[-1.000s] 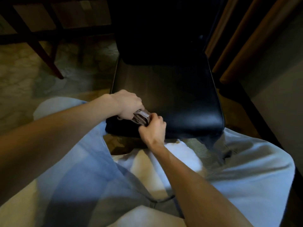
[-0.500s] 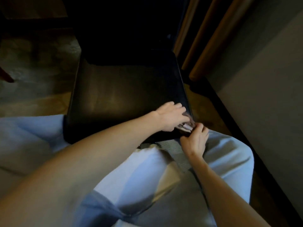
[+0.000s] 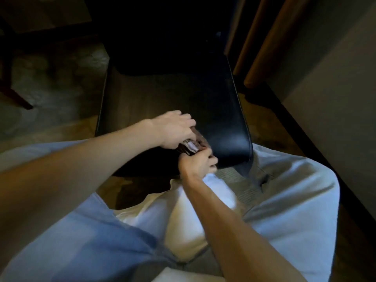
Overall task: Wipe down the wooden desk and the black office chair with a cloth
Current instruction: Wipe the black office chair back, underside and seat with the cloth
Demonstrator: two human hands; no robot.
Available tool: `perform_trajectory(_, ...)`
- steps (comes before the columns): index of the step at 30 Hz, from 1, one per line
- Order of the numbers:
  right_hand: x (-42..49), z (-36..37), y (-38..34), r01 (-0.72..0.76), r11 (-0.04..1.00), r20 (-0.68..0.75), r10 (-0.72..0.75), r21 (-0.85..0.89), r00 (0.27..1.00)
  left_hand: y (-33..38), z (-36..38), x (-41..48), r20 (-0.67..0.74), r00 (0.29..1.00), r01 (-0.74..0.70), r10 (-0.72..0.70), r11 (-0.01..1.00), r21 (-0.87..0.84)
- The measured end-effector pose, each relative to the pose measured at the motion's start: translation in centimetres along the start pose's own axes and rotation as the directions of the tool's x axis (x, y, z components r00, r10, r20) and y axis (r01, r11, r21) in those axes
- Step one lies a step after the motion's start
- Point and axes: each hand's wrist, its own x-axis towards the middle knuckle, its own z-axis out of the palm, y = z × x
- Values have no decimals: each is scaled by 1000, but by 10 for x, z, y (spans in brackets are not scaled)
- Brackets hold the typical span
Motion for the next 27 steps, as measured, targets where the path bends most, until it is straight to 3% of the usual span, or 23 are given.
perform_trajectory(7,-89,87,-21,41,990,174,-64,132,983,-39,37,-108,226,962,144,-153,988,55)
perform_trajectory(11,-107,95,-26,51,987,277,-93,155,956,-53,48,-139,257,936,252,-242,968,-5)
perform_trajectory(13,-102,82,-28,106,979,233,-146,176,961,-57,46,-139,201,940,294,-277,954,-59)
perform_trajectory(16,-80,51,-36,259,952,35,-268,166,963,-57,35,-116,32,959,285,-283,950,-127)
perform_trajectory(20,-36,5,-37,399,913,-191,-378,85,906,-38,20,-65,-186,940,252,-285,950,-184)
perform_trajectory(24,-8,-16,-15,324,946,-223,-313,11,923,-11,17,-27,-199,952,178,-231,951,-253)
perform_trajectory(27,-13,2,-3,198,980,-186,-193,9,963,-4,30,-28,-152,972,144,-178,967,-208)
